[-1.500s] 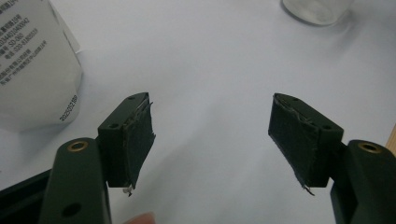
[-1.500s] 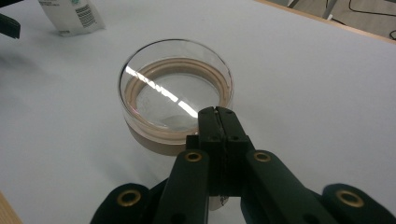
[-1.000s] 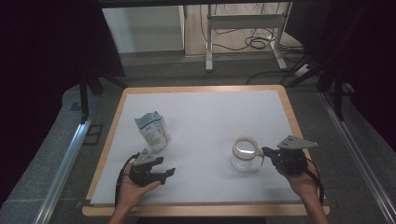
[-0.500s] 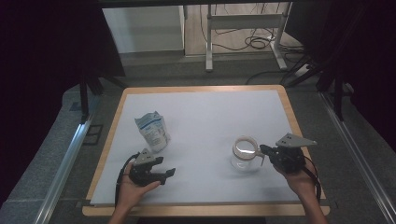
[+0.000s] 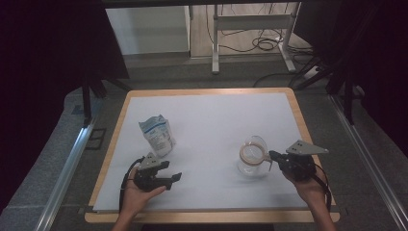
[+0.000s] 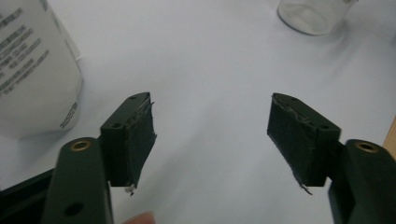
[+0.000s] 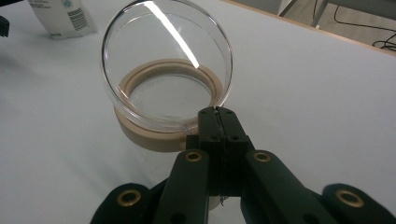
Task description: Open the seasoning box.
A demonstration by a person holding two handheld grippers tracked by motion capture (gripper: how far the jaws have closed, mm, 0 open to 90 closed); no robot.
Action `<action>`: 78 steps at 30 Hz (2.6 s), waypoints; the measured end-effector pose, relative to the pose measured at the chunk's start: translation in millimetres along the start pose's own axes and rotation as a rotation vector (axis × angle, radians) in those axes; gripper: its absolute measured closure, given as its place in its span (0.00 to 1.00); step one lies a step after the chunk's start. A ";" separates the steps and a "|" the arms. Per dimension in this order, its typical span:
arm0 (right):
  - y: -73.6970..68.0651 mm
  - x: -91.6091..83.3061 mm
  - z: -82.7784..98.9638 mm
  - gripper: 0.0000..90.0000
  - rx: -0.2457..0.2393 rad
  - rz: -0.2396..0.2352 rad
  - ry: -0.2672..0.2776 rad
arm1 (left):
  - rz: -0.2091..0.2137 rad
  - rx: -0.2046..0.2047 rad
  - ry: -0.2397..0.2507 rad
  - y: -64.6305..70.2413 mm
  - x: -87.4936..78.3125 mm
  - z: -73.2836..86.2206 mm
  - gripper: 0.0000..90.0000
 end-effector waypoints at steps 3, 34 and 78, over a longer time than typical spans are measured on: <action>-0.2 -0.1 0.2 1.00 0.001 -0.001 0.002 | 0.011 0.013 0.020 4.6 3.4 -7.9 0.50; 4.6 1.4 7.8 1.00 0.010 0.003 -0.002 | 0.215 0.183 0.032 100.7 122.8 -141.2 1.00; -14.9 -18.5 88.9 0.57 0.166 -0.064 0.033 | 0.275 0.266 -0.025 150.2 152.9 -168.7 1.00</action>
Point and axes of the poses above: each handheld gripper's, and its own axes: x roughly forward along the jaws, z roughly out of its underside, y roughly to its right, the point moved 4 cm from there along x, roughly forward along the jaws, and after that the axes turned 10 degrees about z, right-handed, at the moved point
